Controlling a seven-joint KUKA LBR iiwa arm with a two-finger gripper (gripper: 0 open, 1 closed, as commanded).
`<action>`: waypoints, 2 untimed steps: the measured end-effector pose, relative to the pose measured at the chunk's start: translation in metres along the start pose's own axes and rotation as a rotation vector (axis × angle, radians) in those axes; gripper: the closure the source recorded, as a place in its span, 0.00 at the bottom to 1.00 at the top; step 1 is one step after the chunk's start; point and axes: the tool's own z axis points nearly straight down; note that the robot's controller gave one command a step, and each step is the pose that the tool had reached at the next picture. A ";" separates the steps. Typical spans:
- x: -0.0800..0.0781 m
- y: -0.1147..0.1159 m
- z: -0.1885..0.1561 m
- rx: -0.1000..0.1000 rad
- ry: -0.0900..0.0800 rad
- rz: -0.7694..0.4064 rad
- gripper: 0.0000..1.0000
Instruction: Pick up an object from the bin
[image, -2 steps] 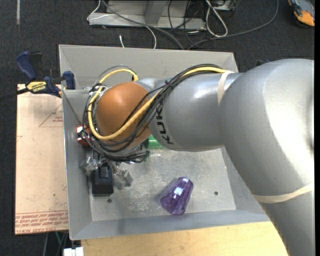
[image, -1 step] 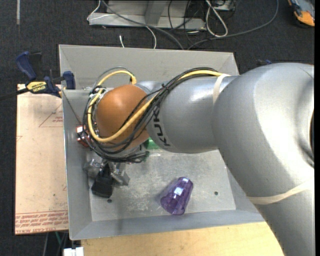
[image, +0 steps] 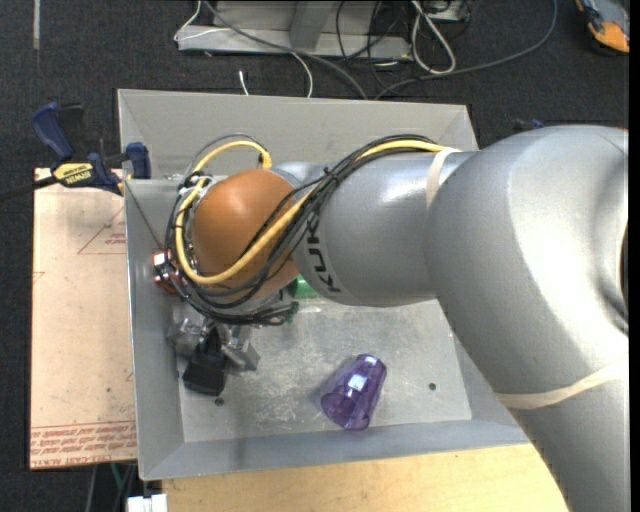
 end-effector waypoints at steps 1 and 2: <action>-0.001 0.001 -0.011 0.000 -0.004 0.003 1.00; 0.000 0.003 -0.035 -0.007 0.000 0.004 1.00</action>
Offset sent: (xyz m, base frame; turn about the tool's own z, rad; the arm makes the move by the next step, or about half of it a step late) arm -0.0005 0.0012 0.0568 0.0017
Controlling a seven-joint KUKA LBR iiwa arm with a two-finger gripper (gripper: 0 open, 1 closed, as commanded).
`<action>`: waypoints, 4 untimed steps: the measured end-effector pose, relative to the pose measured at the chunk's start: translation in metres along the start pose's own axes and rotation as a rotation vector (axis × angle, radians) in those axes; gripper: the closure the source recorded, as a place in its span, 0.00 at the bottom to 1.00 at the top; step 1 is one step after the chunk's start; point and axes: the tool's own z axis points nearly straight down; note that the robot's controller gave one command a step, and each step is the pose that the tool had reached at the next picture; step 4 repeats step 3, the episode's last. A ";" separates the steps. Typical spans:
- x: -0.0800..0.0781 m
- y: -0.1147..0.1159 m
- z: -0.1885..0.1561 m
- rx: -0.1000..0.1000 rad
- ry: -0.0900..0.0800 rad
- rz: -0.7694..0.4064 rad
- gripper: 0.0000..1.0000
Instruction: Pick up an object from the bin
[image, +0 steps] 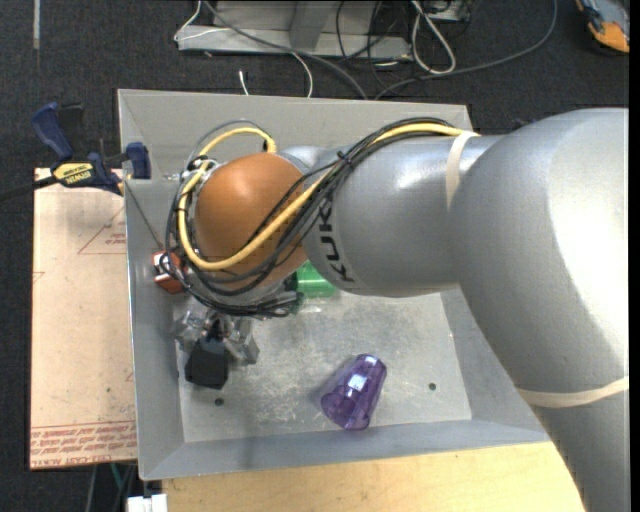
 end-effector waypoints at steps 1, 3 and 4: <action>0.000 0.001 -0.050 -0.005 0.003 0.001 1.00; -0.001 0.000 -0.097 -0.003 0.000 0.005 1.00; -0.001 0.000 -0.097 -0.003 0.000 0.005 1.00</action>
Offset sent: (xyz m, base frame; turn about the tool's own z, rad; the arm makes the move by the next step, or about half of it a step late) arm -0.0021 -0.0004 0.0330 0.0009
